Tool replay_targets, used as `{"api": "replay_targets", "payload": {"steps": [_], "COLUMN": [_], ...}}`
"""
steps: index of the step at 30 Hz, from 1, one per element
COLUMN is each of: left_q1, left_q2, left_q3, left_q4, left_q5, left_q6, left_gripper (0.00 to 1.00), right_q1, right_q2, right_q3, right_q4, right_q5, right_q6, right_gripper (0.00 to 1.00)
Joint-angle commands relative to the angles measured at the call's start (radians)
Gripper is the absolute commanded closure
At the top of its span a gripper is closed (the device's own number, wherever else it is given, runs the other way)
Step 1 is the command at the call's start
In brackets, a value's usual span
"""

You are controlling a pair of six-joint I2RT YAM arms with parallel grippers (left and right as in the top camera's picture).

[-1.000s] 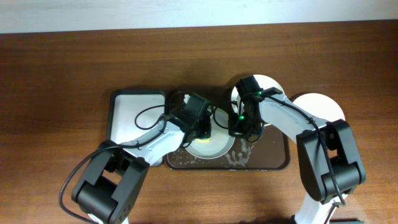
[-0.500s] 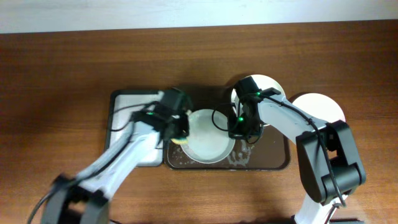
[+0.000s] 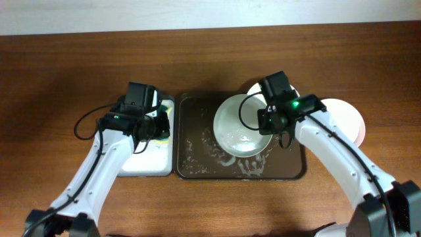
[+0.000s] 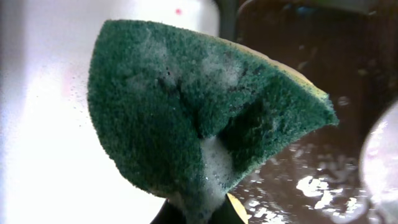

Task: Clean dirty plates on tray and stack at the side
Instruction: 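Carry the plate right and stack it on the cleaned plate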

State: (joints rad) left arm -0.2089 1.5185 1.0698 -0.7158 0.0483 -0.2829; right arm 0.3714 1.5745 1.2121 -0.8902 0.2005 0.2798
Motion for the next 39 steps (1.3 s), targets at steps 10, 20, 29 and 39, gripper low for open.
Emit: {"api": "replay_targets", "payload": {"steps": [10, 20, 29, 39], "left_q1": [0.022, 0.022, 0.022, 0.022], "left_q2": [0.201, 0.228, 0.228, 0.228], "left_q3": [0.006, 0.006, 0.006, 0.006], "left_q4": [0.005, 0.005, 0.004, 0.003], "left_q5": [-0.048, -0.068, -0.067, -0.067], "left_q6": [0.090, 0.086, 0.086, 0.086], "left_gripper": [1.00, 1.00, 1.00, 1.00], "right_q1": [0.325, 0.439, 0.440, 0.199], "right_q2": [-0.049, -0.049, -0.049, -0.049], "right_q3": [0.019, 0.019, 0.019, 0.019], "right_q4": [0.016, 0.042, 0.072, 0.079], "right_q5": [0.679, 0.951, 0.949, 0.452], "right_q6": [-0.040, -0.040, -0.036, 0.105], "right_gripper": [0.96, 0.96, 0.96, 0.96]}}
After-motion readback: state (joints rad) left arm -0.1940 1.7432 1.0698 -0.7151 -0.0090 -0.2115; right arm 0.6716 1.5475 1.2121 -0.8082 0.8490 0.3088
